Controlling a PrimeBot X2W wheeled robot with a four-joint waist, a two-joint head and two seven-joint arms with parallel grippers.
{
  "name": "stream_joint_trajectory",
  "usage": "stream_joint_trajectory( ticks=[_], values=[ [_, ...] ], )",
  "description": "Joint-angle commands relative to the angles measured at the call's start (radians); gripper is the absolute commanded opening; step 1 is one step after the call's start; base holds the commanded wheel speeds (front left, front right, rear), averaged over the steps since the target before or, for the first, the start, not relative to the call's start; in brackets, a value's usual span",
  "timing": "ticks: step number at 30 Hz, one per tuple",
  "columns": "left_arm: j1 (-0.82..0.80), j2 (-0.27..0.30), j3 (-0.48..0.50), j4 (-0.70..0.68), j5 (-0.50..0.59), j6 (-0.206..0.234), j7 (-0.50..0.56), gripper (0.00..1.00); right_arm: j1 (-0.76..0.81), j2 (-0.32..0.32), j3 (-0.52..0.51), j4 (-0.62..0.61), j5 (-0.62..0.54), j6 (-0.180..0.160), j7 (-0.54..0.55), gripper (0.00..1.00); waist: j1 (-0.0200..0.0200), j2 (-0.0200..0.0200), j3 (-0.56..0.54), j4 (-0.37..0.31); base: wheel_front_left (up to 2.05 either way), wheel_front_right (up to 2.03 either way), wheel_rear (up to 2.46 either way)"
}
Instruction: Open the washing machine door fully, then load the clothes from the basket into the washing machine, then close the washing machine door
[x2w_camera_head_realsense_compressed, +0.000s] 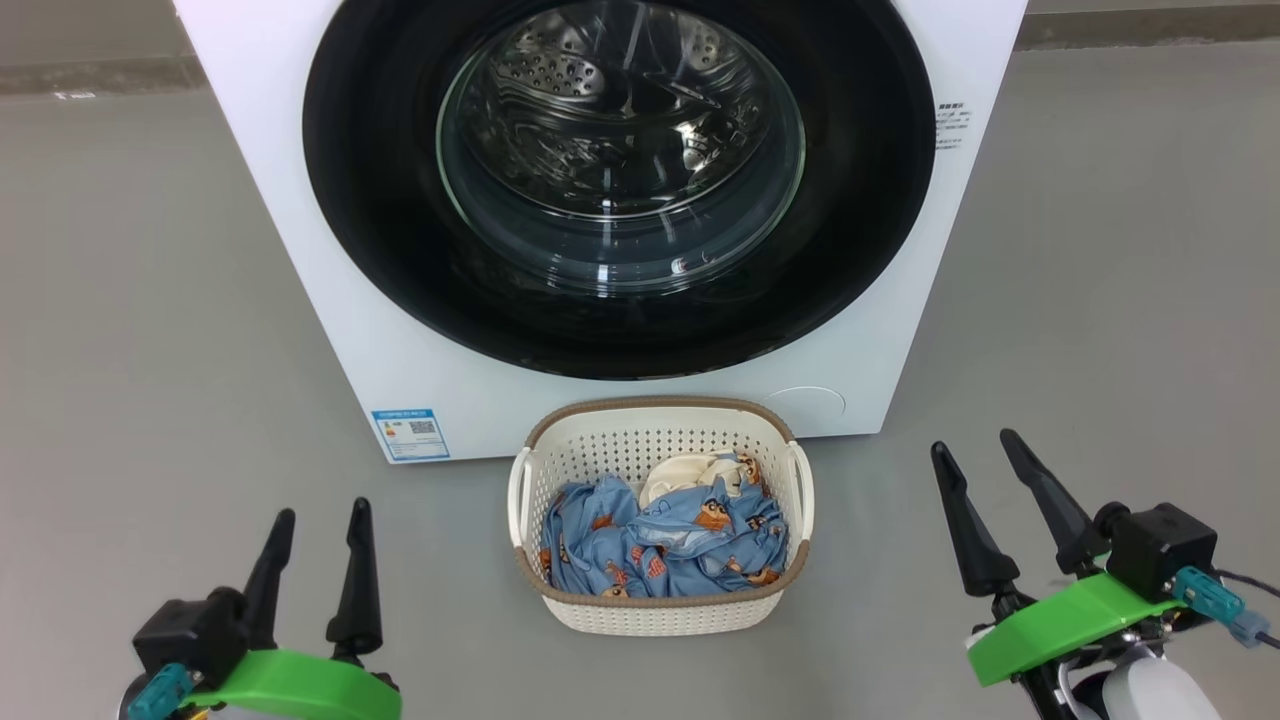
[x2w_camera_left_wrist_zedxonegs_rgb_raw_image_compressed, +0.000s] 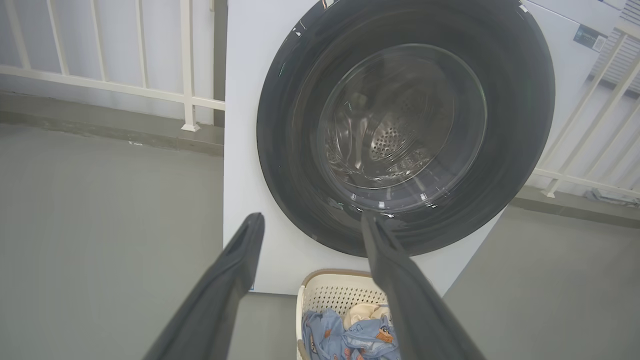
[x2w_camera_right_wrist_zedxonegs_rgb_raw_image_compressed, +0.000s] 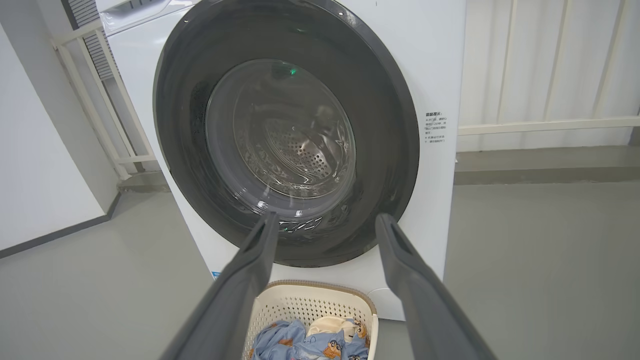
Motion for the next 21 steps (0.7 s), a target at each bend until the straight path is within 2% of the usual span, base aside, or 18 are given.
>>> stream_joint_trajectory(
  ticks=[1,10,21],
  values=[
    [-0.046,0.015,0.025,-0.022,0.037,0.004,-0.015,1.00,-0.049,-0.011,0.026,-0.023,-0.035,0.001,-0.016,1.00,0.0000,0.0000,0.000,0.001,0.00,0.00,0.00],
    [-0.053,0.017,0.017,-0.021,0.119,0.004,-0.038,1.00,-0.060,-0.015,0.036,-0.022,-0.123,0.002,-0.038,1.00,0.0000,0.0000,-0.002,0.003,0.00,0.00,0.00],
    [-0.054,0.017,0.014,-0.013,0.118,0.003,-0.038,1.00,-0.060,-0.015,0.037,-0.015,-0.119,0.002,-0.038,1.00,0.0000,0.0000,-0.003,0.004,0.00,0.00,0.00]
  ],
)
